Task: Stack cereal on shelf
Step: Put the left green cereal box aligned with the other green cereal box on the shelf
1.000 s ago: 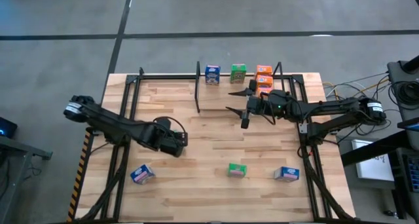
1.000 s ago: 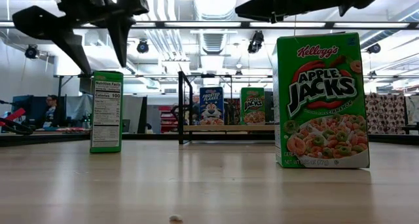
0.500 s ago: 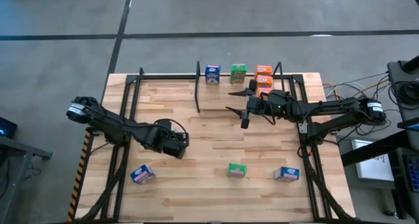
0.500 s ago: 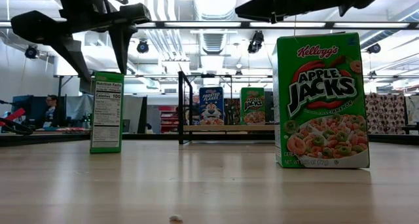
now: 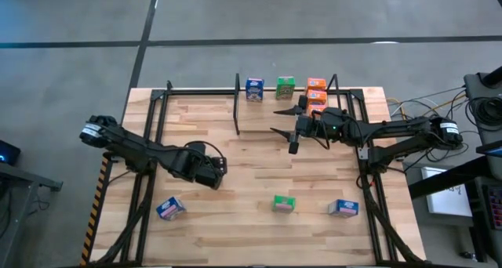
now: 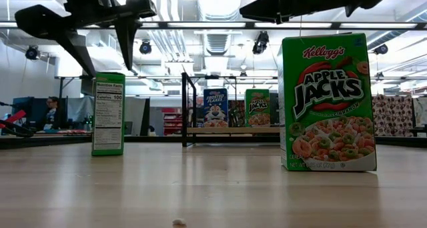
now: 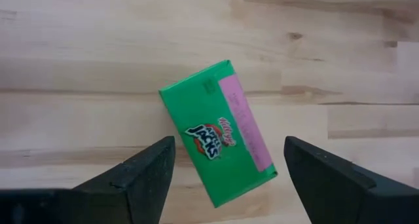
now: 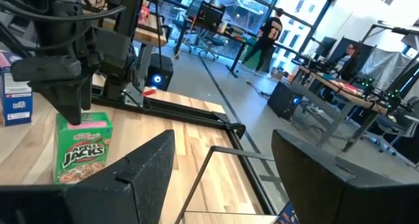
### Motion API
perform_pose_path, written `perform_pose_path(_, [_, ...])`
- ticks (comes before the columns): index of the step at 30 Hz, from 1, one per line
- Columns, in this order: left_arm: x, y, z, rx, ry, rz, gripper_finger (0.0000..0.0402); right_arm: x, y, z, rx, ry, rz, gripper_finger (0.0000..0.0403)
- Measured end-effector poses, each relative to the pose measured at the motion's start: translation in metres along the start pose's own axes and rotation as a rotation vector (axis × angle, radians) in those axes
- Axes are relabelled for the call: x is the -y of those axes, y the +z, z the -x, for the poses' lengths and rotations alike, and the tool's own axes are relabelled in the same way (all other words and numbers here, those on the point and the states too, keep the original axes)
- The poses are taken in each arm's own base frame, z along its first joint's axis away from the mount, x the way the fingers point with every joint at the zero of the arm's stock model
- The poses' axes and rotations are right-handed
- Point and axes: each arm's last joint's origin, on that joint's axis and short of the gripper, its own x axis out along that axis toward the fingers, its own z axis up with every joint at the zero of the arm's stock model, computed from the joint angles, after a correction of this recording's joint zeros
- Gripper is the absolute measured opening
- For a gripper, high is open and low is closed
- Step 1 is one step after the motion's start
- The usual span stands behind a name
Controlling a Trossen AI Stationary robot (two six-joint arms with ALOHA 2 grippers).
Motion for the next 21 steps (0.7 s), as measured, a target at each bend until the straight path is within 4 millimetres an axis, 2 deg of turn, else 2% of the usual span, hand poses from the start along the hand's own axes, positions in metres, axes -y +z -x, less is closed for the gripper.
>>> perform_pose_path(21, [0.006, -0.008, -0.024, 0.066, 0.073, -0.026, 0.0270, 0.000, -0.001, 0.000, -0.009, 0.004, 0.004, 0.0244])
